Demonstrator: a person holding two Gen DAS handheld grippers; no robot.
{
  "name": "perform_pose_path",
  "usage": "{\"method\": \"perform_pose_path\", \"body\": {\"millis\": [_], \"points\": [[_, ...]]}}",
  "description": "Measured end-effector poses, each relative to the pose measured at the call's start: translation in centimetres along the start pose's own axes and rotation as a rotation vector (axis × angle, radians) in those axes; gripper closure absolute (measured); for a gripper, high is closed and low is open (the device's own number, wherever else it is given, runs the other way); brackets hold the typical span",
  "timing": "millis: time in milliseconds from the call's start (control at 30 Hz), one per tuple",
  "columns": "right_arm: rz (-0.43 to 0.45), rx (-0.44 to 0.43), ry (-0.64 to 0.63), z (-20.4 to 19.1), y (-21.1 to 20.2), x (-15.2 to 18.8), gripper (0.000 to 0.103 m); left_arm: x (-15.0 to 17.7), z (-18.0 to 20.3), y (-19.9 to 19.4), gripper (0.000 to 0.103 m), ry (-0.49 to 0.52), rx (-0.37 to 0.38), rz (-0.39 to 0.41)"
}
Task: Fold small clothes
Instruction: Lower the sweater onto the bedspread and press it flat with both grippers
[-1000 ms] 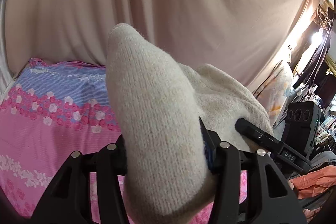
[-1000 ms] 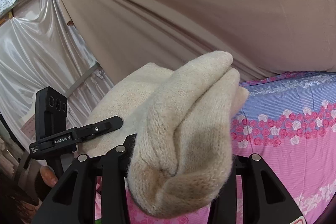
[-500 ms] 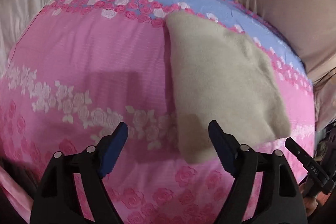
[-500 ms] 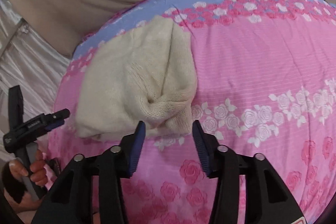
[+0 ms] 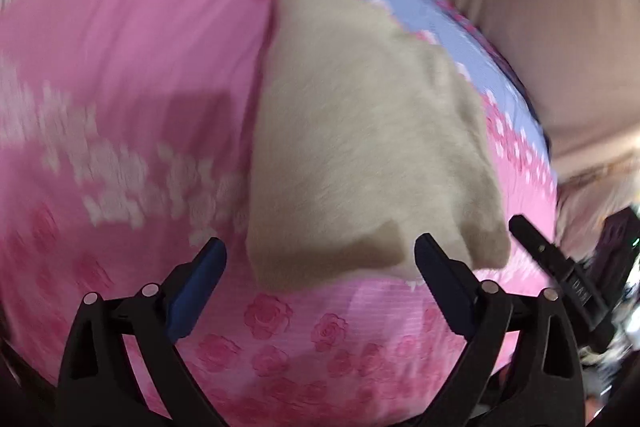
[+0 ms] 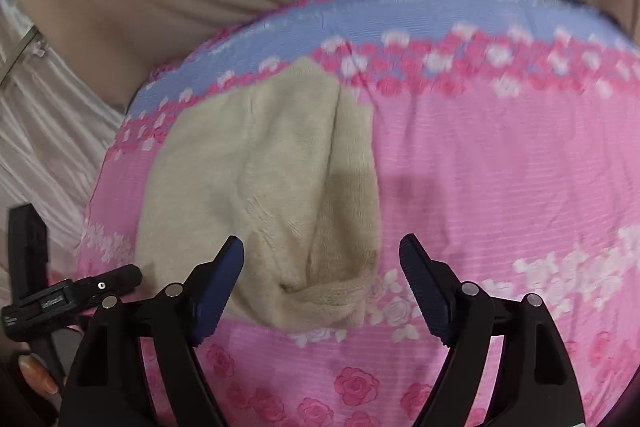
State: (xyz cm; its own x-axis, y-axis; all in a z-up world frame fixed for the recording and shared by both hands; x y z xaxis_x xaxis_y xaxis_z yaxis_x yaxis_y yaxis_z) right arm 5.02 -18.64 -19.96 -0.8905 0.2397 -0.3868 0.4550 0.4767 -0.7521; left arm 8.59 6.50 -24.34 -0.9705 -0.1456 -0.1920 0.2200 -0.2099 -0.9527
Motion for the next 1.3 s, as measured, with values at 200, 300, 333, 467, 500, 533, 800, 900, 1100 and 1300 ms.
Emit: {"method": "perform_pose_path", "body": {"millis": [200, 300, 333, 467, 500, 533, 800, 900, 1100, 1300], "points": [[-0.075, -0.178, 0.124, -0.8, 2.1, 1.3, 0.073, -1.0, 0.4, 0.3, 0.056, 0.081, 0.003, -0.018], [-0.044, -0.189, 0.037, -3.5, -0.5, 1.5, 0.080, -2.2, -0.6, -1.0, 0.056, 0.127, -0.046, 0.014], [-0.053, -0.168, 0.034, -3.2, -0.1, 2.1, 0.080, -2.2, -0.9, -0.4, 0.054, 0.150, -0.076, 0.010], [-0.071, -0.122, 0.130, 0.3, 2.4, 4.5, 0.077, -1.9, -1.1, 2.2, 0.046, 0.171, -0.108, -0.005], [-0.050, -0.123, 0.146, 0.0, 1.5, 4.1, 0.076, -2.0, -0.8, 1.7, 0.046, 0.180, -0.113, 0.007], [-0.021, -0.112, 0.128, -0.6, 0.1, 3.4, 0.076, -2.1, -0.4, 0.9, 0.046, 0.205, -0.120, 0.027], [-0.147, 0.084, 0.004, 0.6, 3.1, 3.5, 0.057, -2.0, 0.7, 1.3, 0.043, 0.293, -0.208, 0.058], [-0.078, 0.056, 0.040, 0.0, 1.5, 2.9, 0.058, -2.3, 0.9, 1.0, 0.034, 0.317, -0.242, 0.072], [-0.143, 0.143, -0.026, 1.1, 4.6, 3.8, 0.058, -2.6, 1.0, 2.0, 0.030, 0.362, -0.283, 0.081], [-0.062, 0.167, -0.007, 0.2, 1.6, 2.8, 0.058, -2.9, 1.4, 1.3, 0.030, 0.376, -0.287, 0.095]]}}
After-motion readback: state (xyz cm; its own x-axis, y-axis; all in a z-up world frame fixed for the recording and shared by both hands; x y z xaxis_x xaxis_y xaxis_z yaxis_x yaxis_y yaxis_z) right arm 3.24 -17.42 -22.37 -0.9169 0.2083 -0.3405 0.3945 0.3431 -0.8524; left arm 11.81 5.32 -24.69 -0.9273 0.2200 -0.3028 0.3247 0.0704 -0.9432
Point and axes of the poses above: each gripper's, at about its wrist camera, not at the fingertips, and y roughly the way its jaws point, z to its right, x to its underside, the point moved 10 cm from there along y, roughly the way its jaws point, and after that the axes turned 14 degrees about -x, right-handed, at the moved point
